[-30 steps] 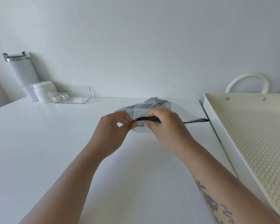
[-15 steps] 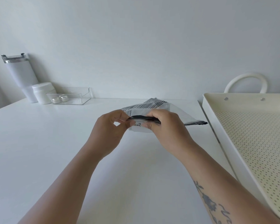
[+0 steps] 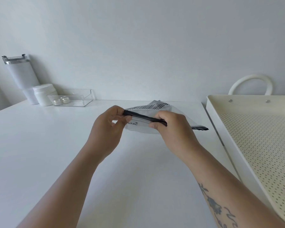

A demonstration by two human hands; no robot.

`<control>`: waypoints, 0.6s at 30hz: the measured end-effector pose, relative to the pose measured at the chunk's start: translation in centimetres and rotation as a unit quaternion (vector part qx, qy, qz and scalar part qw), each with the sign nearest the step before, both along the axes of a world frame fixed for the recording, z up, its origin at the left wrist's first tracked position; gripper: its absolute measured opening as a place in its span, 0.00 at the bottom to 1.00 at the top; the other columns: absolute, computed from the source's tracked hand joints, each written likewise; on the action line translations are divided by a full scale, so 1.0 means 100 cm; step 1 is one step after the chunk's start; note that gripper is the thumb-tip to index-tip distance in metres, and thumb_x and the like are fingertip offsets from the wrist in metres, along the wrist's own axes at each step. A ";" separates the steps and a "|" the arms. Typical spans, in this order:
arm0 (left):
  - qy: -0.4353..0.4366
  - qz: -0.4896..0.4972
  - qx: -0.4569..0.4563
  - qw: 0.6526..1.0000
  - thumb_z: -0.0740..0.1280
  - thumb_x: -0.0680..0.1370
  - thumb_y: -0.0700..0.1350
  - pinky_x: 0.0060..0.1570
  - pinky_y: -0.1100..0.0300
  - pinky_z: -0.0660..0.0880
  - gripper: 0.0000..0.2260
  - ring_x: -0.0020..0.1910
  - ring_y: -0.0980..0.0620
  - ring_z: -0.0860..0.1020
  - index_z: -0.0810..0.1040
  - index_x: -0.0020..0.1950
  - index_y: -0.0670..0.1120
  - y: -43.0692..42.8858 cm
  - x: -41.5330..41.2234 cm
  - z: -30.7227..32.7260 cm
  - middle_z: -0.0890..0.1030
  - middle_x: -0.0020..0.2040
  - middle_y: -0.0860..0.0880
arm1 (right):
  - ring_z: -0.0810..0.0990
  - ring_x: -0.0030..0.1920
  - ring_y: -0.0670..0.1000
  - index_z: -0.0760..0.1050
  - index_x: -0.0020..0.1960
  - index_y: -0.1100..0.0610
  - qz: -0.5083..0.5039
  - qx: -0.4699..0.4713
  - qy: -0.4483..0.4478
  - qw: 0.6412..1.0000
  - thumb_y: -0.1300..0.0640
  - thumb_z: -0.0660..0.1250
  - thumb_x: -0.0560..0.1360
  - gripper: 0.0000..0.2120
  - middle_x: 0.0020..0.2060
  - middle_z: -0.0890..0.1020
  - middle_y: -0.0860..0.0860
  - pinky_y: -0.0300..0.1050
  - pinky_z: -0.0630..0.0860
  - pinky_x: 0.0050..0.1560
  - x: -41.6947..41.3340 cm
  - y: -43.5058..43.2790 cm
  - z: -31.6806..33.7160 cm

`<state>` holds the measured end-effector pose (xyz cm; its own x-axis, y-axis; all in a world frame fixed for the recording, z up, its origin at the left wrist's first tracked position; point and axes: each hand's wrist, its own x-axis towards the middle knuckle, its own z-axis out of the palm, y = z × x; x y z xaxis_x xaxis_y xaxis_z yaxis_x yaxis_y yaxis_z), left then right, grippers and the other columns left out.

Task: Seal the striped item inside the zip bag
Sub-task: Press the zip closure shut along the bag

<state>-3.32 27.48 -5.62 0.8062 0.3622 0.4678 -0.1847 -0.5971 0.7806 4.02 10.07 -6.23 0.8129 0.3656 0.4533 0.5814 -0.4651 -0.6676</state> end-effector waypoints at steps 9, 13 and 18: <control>0.009 0.006 0.001 1.000 0.74 0.73 0.47 0.19 0.73 0.57 0.05 0.19 0.58 0.63 0.81 0.37 0.52 0.000 -0.001 -0.001 0.75 0.24 0.62 | 0.72 0.37 0.51 0.76 0.37 0.51 -0.016 -0.042 -0.073 0.996 0.54 0.72 0.72 0.07 0.32 0.71 0.44 0.43 0.62 0.32 -0.003 -0.001 0.003; -0.008 0.052 -0.010 0.999 0.73 0.73 0.50 0.21 0.68 0.59 0.05 0.21 0.60 0.67 0.81 0.37 0.55 0.006 0.000 0.001 0.81 0.37 0.63 | 0.70 0.37 0.51 0.71 0.36 0.53 -0.030 -0.056 -0.093 0.994 0.55 0.71 0.73 0.11 0.32 0.69 0.44 0.45 0.61 0.34 -0.004 -0.001 0.005; 0.013 -0.002 0.029 0.999 0.76 0.70 0.53 0.35 0.63 0.68 0.08 0.37 0.68 0.76 0.79 0.45 0.57 0.010 -0.001 -0.002 0.83 0.44 0.64 | 0.68 0.32 0.49 0.69 0.33 0.52 -0.061 -0.056 -0.082 0.993 0.56 0.71 0.73 0.14 0.30 0.68 0.44 0.44 0.58 0.32 -0.002 -0.004 0.005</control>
<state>-3.40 28.45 -5.78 0.8205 0.3309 0.4662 -0.1671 -0.6411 0.7491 3.85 9.64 -5.78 0.7733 0.3248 0.5446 0.6124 -0.6052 -0.5086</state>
